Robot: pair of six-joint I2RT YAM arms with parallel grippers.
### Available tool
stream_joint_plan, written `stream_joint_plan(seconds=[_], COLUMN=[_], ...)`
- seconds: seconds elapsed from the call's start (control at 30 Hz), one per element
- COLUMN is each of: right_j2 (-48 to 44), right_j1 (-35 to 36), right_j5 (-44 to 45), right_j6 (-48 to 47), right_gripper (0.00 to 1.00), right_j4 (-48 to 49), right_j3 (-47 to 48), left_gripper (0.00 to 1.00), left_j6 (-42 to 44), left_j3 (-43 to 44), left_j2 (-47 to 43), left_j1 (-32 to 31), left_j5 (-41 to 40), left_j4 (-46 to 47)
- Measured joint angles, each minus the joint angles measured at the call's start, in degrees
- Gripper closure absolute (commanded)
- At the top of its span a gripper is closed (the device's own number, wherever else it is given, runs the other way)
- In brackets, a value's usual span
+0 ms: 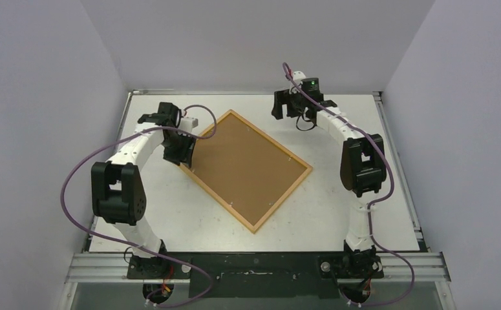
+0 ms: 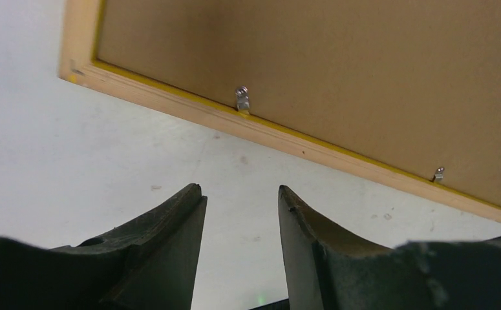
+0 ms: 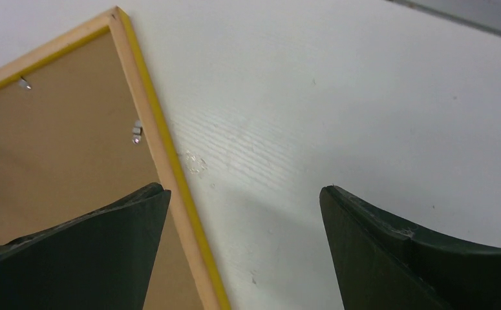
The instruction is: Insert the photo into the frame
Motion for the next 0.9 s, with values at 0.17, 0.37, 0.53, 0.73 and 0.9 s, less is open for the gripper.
stream_joint_plan(seconds=[0.17, 0.37, 0.53, 0.73, 0.9], right_j2=[0.0, -0.5, -0.5, -2.6, -6.7], right_j1=[-0.5, -0.6, -0.6, -0.3, 0.5], right_j5=[1.7, -0.1, -4.2, -8.2, -8.6], right_j6=[-0.8, -0.9, 1.6, 4.9, 7.0], right_gripper=[0.10, 0.10, 0.10, 0.10, 0.10], right_j4=[-1.7, -1.2, 1.0, 5.8, 8.8], right_j3=[-4.5, -10.2, -15.0, -21.6, -28.3], left_gripper=[0.56, 0.56, 0.57, 0.59, 0.60], left_j6=[-1.9, -3.2, -3.8, -5.2, -6.7], left_j3=[-6.1, -9.9, -10.3, -10.1, -6.6], left_j2=[0.3, 3.2, 5.7, 6.2, 8.9], left_j1=[-0.6, -0.8, -2.0, -2.3, -2.4], left_j5=[2.6, 3.5, 3.6, 4.3, 5.1], left_j4=[1.2, 6.2, 9.9, 12.3, 13.7])
